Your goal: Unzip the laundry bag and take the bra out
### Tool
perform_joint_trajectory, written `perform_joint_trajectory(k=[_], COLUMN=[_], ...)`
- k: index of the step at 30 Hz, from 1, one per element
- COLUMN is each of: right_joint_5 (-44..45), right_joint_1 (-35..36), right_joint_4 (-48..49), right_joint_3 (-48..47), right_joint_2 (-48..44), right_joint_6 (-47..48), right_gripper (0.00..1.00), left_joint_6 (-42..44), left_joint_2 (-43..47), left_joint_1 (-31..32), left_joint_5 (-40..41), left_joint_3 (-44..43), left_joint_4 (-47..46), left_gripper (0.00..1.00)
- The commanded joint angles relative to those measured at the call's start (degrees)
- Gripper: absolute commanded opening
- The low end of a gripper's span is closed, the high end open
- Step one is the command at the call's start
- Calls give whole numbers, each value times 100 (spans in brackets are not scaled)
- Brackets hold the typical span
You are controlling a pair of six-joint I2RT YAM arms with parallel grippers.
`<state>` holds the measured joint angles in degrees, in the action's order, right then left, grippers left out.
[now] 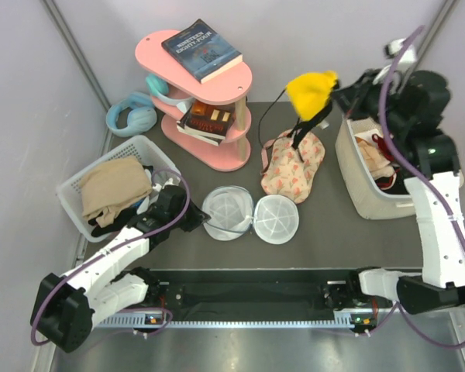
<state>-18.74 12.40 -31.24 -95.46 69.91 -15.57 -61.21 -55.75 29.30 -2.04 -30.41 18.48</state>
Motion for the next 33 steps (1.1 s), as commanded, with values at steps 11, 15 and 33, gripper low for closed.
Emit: perform_joint_trajectory(k=[11,15,33], right_joint_5=[-68,2,1303], right_joint_1=[-2866,-3226,-3701], right_joint_4=[-584,-620,-1182], right_joint_3=[-1598,-1651,-1862], right_joint_2=[857,1077,1376], right_joint_6=[-569,-622,-446], right_gripper=[0,0,100], left_joint_6=[-14,-14,12], left_joint_2=[240,284,328], left_joint_1=[-21,-21,-38], left_joint_5=[152,152,152], left_joint_3=[0,9,-35], left_joint_4=[112,112,191], left_gripper=[0,0,0])
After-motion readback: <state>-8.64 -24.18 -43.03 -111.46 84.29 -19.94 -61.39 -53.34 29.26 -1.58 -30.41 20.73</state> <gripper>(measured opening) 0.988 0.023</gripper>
